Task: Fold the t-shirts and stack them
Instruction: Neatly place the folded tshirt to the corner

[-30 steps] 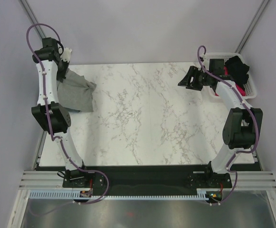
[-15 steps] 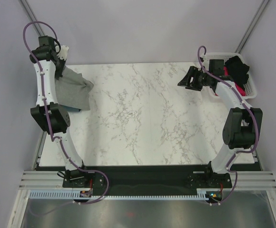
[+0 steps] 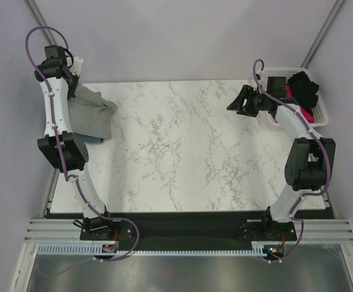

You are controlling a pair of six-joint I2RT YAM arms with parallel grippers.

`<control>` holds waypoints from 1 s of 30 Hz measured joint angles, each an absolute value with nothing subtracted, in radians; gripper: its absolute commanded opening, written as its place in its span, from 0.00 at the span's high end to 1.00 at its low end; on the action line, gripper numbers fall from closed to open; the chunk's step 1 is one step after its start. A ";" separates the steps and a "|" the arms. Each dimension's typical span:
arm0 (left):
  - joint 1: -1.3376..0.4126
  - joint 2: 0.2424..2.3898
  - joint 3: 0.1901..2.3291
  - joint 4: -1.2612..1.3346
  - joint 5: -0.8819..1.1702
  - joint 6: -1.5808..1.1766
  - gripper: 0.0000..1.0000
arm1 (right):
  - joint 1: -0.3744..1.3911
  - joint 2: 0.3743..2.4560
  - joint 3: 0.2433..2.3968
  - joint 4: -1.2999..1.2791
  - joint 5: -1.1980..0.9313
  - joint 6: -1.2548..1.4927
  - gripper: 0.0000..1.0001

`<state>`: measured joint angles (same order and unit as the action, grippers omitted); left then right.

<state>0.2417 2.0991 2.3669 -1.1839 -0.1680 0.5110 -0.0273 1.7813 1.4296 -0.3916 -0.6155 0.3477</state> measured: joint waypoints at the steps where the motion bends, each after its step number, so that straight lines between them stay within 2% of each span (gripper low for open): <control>1: 0.246 2.100 2.367 -1.180 -0.178 0.511 0.98 | -0.027 1.781 1.428 -0.391 -0.616 0.348 0.31; 17: 0.319 2.260 2.349 -1.030 -0.315 0.510 0.98 | -0.027 1.781 1.421 -0.377 -0.617 0.352 0.31; 30: 0.324 2.337 2.361 -0.962 -0.340 0.510 0.98 | -0.027 1.781 1.405 -0.374 -0.616 0.352 0.31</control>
